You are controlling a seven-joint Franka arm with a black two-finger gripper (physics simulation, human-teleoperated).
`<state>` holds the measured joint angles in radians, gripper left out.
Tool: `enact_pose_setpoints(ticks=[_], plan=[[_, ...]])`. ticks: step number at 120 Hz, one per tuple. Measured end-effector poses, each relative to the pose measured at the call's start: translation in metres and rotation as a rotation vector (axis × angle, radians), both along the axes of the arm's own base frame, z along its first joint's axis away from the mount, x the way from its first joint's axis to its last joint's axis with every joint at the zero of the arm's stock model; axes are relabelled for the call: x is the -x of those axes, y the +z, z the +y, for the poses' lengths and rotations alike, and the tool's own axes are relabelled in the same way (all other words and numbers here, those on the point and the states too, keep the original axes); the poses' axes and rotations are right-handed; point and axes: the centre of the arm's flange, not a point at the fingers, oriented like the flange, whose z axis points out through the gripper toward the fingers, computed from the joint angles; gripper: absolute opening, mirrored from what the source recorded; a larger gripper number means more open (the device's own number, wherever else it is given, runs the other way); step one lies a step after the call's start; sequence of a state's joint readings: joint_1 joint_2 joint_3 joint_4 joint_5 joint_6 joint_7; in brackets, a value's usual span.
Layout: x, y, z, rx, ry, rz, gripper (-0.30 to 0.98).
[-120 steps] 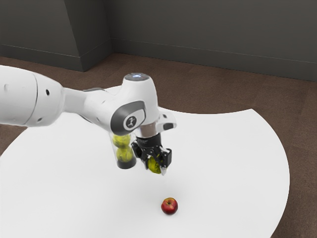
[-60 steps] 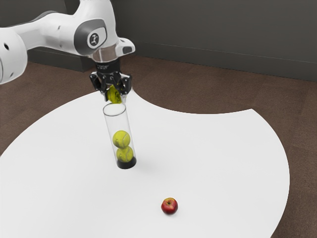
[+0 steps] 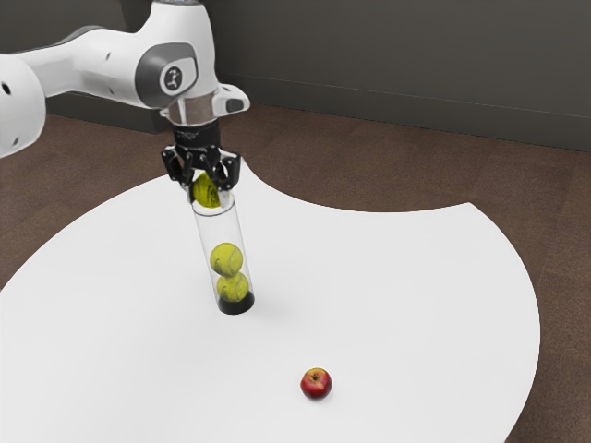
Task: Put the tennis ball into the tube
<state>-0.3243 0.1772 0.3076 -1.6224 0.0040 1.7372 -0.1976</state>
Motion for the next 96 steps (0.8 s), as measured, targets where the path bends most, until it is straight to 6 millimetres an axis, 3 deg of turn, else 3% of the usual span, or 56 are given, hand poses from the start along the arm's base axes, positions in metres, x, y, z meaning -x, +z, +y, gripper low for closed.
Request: enact_pose_setpoints(ticks=[15,41,62,87,93,96], plan=[[-0.004,0.008,0.006,-0.004,0.008,-0.016,0.20],[-0.008,0.006,0.006,-0.009,0.009,-0.017,0.19],[-0.008,0.006,0.005,0.001,0.008,-0.017,0.45],[-0.007,0.005,0.003,0.008,0.000,-0.012,0.58],[-0.003,0.012,-0.002,0.018,-0.015,-0.007,0.60],[0.000,0.027,-0.006,0.028,-0.028,-0.022,0.61]])
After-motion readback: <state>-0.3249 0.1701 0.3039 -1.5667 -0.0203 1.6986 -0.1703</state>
